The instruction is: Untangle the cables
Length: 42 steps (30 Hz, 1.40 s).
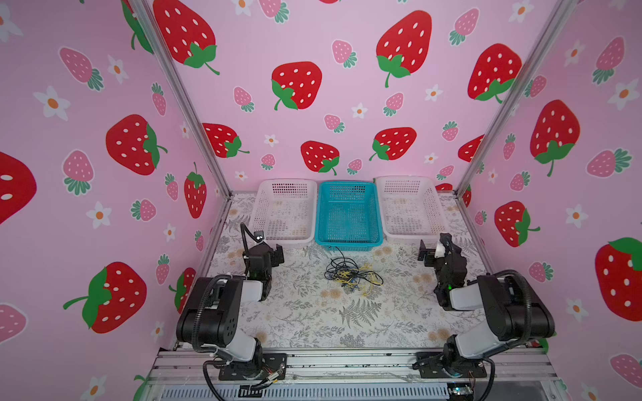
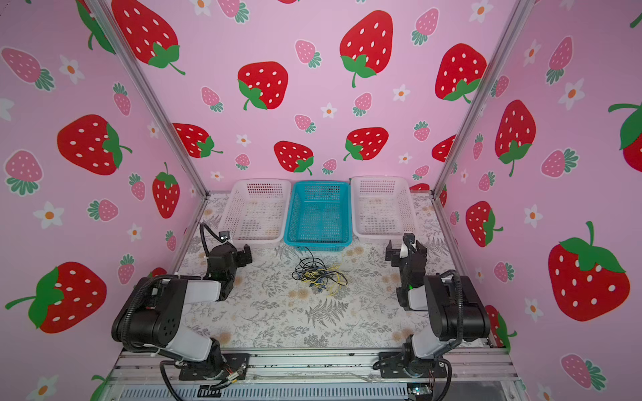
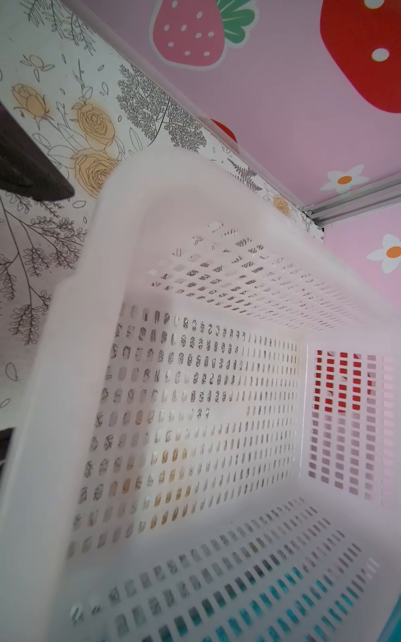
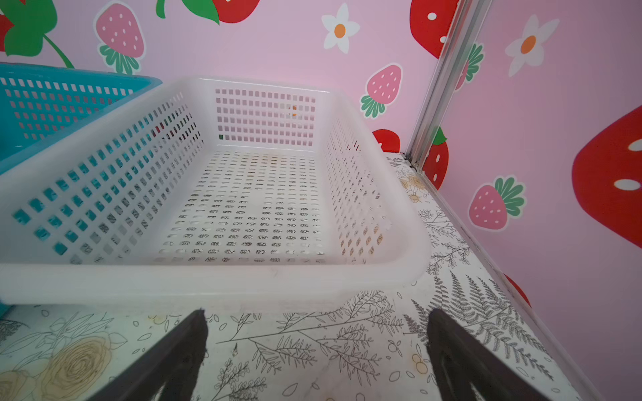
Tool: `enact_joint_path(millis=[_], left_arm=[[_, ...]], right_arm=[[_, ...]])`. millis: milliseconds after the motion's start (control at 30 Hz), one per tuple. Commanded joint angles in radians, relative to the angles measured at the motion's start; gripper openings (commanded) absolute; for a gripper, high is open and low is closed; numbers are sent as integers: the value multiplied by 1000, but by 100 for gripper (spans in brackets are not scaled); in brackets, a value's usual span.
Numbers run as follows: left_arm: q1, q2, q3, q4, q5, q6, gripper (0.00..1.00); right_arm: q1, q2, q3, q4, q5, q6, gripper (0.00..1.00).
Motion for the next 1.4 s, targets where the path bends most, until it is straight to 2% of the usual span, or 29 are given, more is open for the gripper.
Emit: enact_joint_path(millis=[0, 67, 167, 867, 933, 1000, 1067, 1200, 1300, 1367], left_arm=[[4, -6, 5, 32, -8, 5, 99], [8, -5, 7, 28, 1, 4, 99], [42, -7, 22, -3, 78, -8, 99], [42, -6, 20, -3, 78, -8, 99], [42, -6, 20, -2, 78, -7, 99], [41, -10, 19, 4, 71, -12, 99], [39, -41, 46, -72, 19, -30, 99], [33, -108, 175, -370, -43, -62, 99], [25, -148, 203, -461, -51, -94, 99], [16, -194, 193, -478, -51, -123, 99]], right_arm=[[6, 8, -3, 20, 5, -11, 99], [5, 8, -3, 19, 6, -12, 99], [5, 8, -3, 20, 6, -12, 99], [6, 2, -8, 36, 21, -4, 99], [13, -65, -8, -20, 72, 10, 99], [13, -144, -6, -89, 66, 2, 99], [16, -221, -12, -145, 53, 3, 99], [38, -364, -37, -218, 34, 41, 99], [78, -462, -36, -284, 47, 74, 99], [97, -514, -34, -309, 42, 163, 99]])
